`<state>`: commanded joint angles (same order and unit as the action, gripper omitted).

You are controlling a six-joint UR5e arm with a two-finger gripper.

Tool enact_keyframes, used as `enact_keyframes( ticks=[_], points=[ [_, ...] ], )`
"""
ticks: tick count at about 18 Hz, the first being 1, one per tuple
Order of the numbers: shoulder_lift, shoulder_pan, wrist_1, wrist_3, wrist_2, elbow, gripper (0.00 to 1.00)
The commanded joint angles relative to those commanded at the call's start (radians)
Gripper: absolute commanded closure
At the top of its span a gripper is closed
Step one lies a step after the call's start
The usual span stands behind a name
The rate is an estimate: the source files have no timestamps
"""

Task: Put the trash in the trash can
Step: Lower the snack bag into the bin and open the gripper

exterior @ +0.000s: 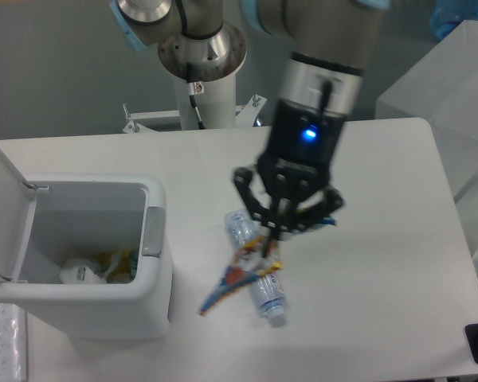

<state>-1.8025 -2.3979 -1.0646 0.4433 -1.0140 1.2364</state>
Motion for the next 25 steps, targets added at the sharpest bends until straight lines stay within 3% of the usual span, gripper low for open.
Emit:
enact_keyframes(
  ticks=[9, 17, 19, 21, 23, 25],
  points=[
    [0.055, 0.141, 0.0, -0.06, 0.0, 0.006, 1.0],
    [0.069, 0.203, 0.002, -0.072, -0.002, 0.077, 1.0],
    [0.077, 0.21, 0.002, -0.064, -0.002, 0.089, 0.79],
    [0.077, 0.215, 0.003, -0.055, -0.002, 0.091, 0.47],
    [0.077, 0.217, 0.006, -0.049, -0.005, 0.091, 0.0],
    [0.081, 0.217, 0.006, -0.048, -0.006, 0.098, 0.0]
  ],
)
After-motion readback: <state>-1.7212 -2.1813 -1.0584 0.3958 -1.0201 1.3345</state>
